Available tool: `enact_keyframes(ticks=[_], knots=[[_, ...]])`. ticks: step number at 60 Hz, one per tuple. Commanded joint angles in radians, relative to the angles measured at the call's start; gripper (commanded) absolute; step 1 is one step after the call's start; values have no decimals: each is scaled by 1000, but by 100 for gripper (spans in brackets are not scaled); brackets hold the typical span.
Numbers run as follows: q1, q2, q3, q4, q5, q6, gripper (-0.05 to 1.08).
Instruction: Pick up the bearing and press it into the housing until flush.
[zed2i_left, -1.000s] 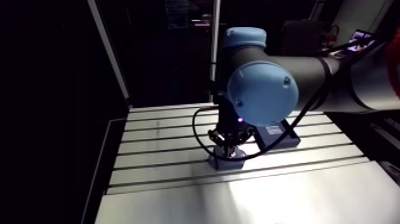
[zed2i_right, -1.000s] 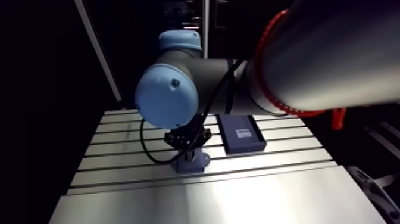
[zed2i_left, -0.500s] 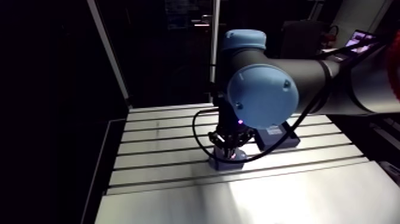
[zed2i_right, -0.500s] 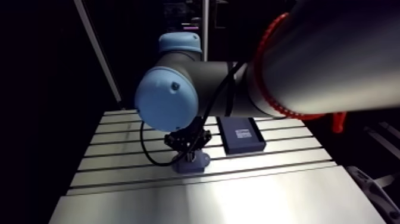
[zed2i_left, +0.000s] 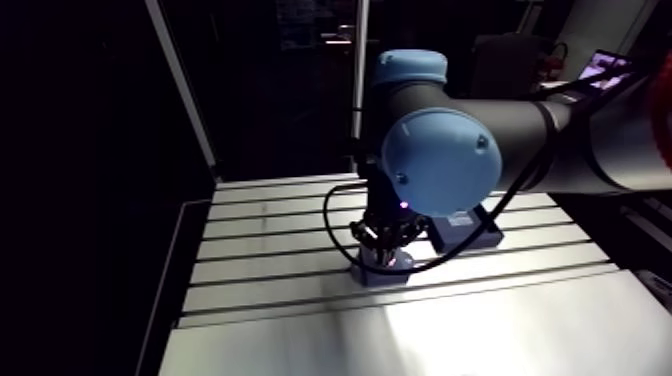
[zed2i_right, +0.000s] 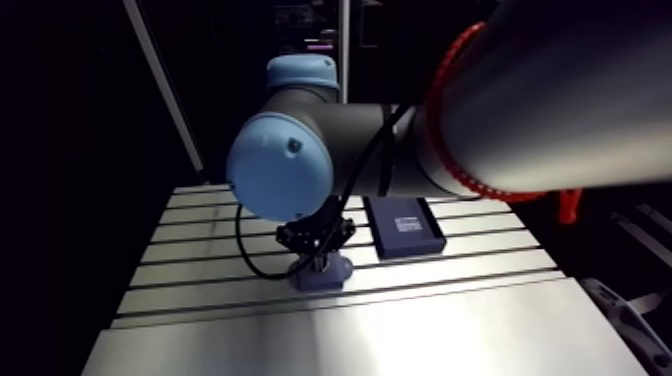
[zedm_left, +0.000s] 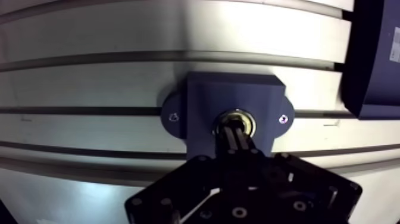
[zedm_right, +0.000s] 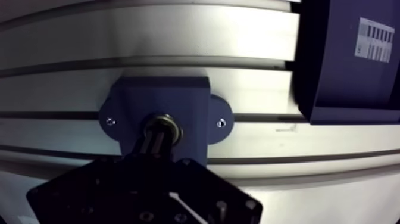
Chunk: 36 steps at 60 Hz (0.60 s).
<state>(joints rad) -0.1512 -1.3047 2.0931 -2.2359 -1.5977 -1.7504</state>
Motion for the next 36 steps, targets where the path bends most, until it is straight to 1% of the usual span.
enact_keyframes(ticks=[1,36], knots=[[-1,0,0,0,0,-7,95],[-1,0,3,0,0,-7,95]])
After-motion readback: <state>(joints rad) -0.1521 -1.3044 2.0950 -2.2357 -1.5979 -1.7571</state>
